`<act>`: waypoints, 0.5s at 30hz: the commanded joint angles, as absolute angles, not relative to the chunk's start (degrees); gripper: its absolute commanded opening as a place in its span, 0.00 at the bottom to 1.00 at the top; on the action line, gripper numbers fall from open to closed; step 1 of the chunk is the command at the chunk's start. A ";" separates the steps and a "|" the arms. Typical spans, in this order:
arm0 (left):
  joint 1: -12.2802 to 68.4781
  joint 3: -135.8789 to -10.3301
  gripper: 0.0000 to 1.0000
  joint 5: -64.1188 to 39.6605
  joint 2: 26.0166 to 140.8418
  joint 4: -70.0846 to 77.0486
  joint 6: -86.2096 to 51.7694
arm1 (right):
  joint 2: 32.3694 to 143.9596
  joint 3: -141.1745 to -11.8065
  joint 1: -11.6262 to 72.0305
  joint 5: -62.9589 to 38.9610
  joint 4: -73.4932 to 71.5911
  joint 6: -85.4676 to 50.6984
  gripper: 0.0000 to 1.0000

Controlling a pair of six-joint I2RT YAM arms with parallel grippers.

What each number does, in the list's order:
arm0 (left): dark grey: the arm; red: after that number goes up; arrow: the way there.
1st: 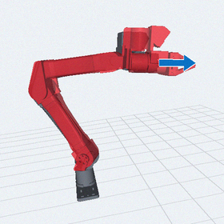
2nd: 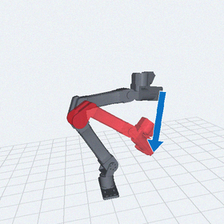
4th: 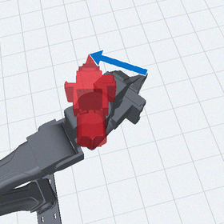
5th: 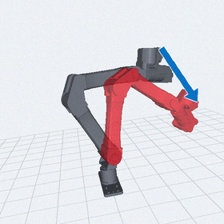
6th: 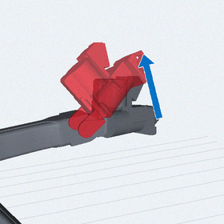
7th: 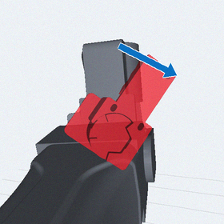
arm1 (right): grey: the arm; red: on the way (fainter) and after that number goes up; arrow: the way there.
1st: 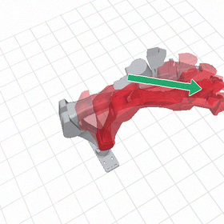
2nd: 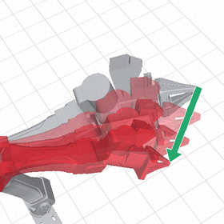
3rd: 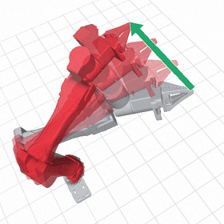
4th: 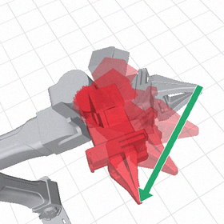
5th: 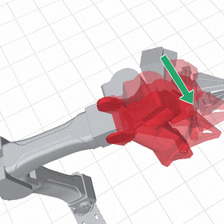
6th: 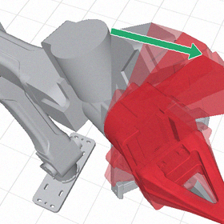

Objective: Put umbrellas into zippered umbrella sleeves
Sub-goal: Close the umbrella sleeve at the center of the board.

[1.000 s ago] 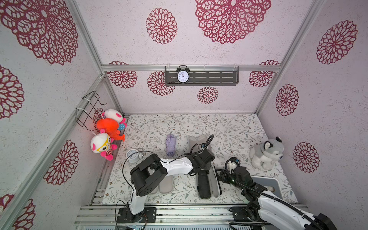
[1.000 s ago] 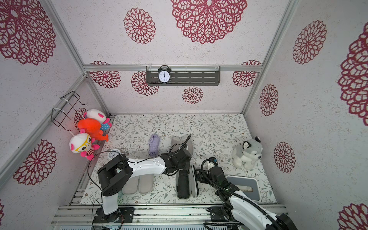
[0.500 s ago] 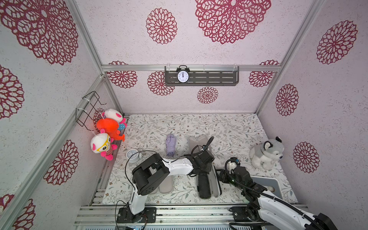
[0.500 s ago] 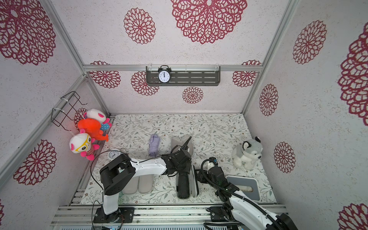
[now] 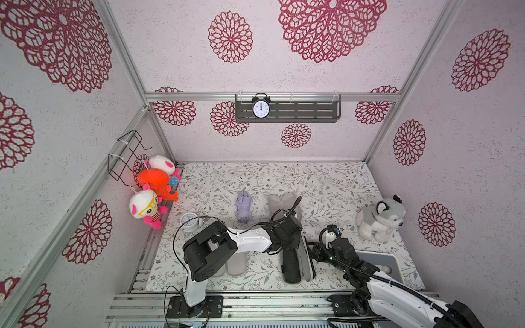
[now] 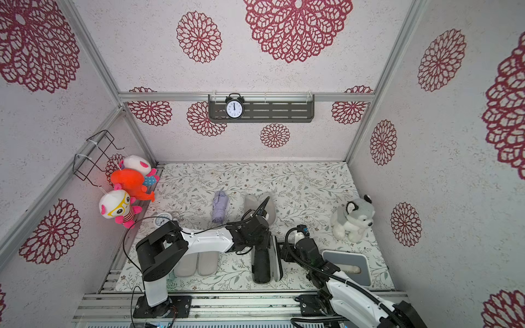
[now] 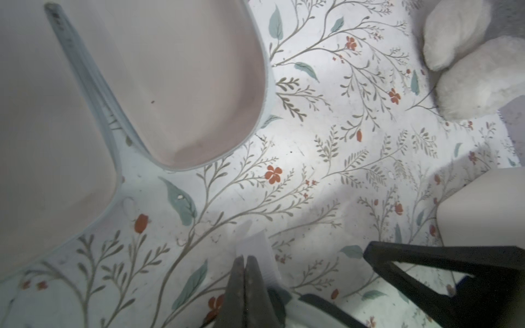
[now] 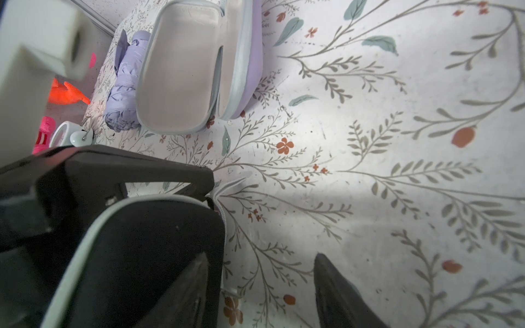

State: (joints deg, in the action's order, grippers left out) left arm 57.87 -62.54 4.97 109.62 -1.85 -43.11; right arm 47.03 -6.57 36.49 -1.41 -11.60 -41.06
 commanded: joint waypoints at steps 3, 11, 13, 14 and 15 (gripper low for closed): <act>58.18 -61.17 0.00 3.48 107.78 0.39 -43.17 | 48.51 -8.07 38.03 1.40 -13.62 -41.39 0.61; 58.18 -59.47 0.00 2.34 106.91 1.91 -44.47 | 51.43 -9.22 40.30 3.14 -14.87 -41.75 0.61; 58.18 -58.86 0.00 2.44 106.18 2.46 -44.82 | 51.97 -9.36 40.76 3.71 -15.11 -41.84 0.61; 58.27 -58.63 0.00 2.35 105.72 2.80 -44.84 | 52.19 -9.44 40.94 3.94 -15.18 -41.91 0.61; 58.29 -58.54 0.00 2.59 105.43 2.75 -44.75 | 52.50 -9.58 41.16 4.09 -15.28 -41.88 0.61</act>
